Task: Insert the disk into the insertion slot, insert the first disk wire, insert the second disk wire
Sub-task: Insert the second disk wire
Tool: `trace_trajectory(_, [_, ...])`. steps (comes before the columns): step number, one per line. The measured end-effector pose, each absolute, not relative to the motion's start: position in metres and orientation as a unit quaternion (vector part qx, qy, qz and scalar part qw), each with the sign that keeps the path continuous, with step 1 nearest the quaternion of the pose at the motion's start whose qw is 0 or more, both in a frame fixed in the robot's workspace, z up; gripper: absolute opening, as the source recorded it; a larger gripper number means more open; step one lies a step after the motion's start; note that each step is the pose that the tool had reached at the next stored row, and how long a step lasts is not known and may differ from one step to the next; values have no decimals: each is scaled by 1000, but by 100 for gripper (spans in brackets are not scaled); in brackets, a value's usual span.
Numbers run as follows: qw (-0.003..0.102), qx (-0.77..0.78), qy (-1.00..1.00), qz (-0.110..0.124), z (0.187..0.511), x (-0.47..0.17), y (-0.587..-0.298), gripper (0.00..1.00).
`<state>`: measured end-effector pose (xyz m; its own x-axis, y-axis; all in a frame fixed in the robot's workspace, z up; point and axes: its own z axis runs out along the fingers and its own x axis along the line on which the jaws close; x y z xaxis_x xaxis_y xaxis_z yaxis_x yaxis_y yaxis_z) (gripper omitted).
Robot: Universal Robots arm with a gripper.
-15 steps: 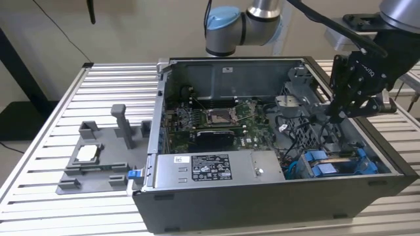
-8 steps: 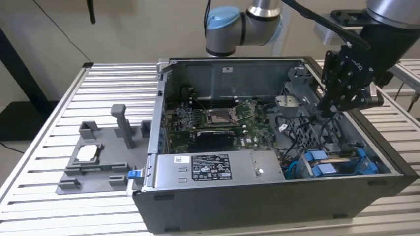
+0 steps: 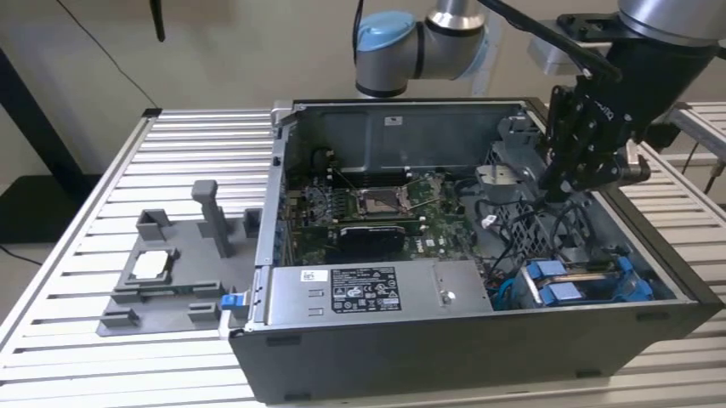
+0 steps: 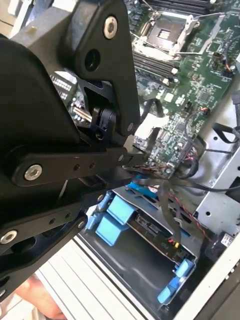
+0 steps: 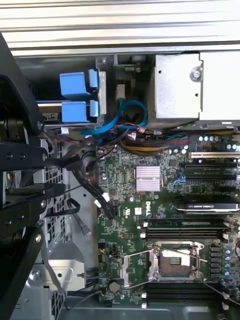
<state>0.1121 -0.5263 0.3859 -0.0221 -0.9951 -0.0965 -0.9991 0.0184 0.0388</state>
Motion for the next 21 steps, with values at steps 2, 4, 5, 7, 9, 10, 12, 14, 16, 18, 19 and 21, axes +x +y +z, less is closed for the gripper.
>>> trace_trajectory(2, [19, -701, 711, 45, 387, 109, -526, 27])
trace_trajectory(4, [16, -703, 710, 42, 388, 105, -526, 27])
trace_trajectory(5, [13, -704, 709, 40, 388, 104, -526, 27])
trace_trajectory(7, [5, -706, 708, 31, 388, 102, -526, 27])
trace_trajectory(9, [0, -707, 707, 23, 388, 101, -525, 27])
trace_trajectory(10, [0, -708, 706, 18, 388, 100, -523, 27])
trace_trajectory(12, [2, -710, 705, 6, 387, 100, -520, 27])
trace_trajectory(14, [4, -711, 703, -3, 387, 99, -517, 27])
trace_trajectory(16, [-4, -713, 701, -12, 387, 96, -513, 27])
trace_trajectory(18, [-12, -714, 699, -20, 387, 94, -512, 27])
trace_trajectory(19, [-16, -715, 699, -24, 387, 92, -512, 27])
trace_trajectory(21, [-21, -716, 697, -31, 386, 90, -509, 27])
